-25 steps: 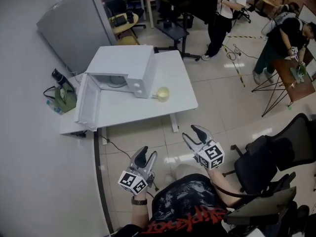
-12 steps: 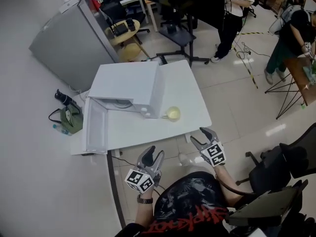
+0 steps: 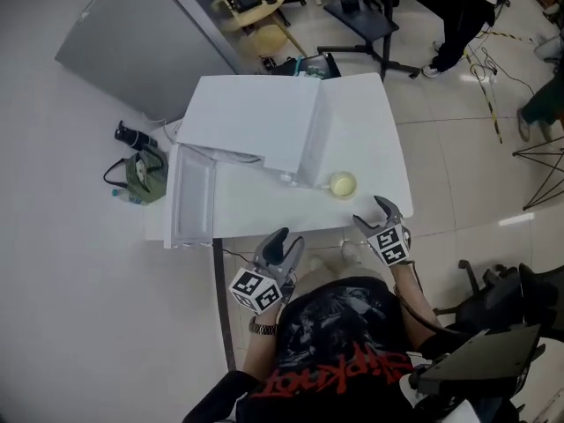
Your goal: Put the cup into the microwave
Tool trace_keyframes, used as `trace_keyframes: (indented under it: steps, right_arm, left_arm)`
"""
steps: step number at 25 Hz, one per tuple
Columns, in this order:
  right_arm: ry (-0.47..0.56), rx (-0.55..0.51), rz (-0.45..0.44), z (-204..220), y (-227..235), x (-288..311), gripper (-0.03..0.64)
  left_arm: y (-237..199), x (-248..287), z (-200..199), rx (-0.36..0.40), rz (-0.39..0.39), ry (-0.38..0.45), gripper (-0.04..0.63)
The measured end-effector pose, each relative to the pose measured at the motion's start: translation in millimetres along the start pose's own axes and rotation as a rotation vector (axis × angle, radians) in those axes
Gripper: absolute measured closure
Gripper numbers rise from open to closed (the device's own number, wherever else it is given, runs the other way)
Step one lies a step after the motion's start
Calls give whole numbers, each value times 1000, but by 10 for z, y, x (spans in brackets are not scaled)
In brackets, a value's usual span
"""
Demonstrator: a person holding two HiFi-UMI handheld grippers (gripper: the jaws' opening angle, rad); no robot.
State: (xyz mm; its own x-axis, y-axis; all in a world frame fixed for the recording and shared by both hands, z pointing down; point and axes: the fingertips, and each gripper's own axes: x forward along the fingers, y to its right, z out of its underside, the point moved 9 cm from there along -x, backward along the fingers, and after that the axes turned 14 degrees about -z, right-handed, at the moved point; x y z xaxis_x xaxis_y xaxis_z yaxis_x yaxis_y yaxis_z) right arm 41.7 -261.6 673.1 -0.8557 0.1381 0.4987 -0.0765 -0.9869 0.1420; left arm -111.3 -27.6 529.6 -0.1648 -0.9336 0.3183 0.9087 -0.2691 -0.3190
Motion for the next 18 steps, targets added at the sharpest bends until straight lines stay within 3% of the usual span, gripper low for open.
trace_keyframes:
  steps: [4,7,9,13,18]
  right_arm:
    - [-85,59,-37,197,54,424,212]
    - [-120,113,-19,320,187,826,105]
    - [-125,134,0,327,307,1080,81]
    - [-97,112,15,183,468,1323,106]
    - [-94,77,-51,112,500,1466,170]
  left_arm:
    - [-213,5,22,-14,-12,-44,402]
    - [-342,-43,20,-20,-36,-49,402]
    - [-397,-91,7,-19,-60,-46,402]
    - [-466,-220,39,-34,-124,-43,402]
    - [-481,-349,171,-70,-203,-58,402]
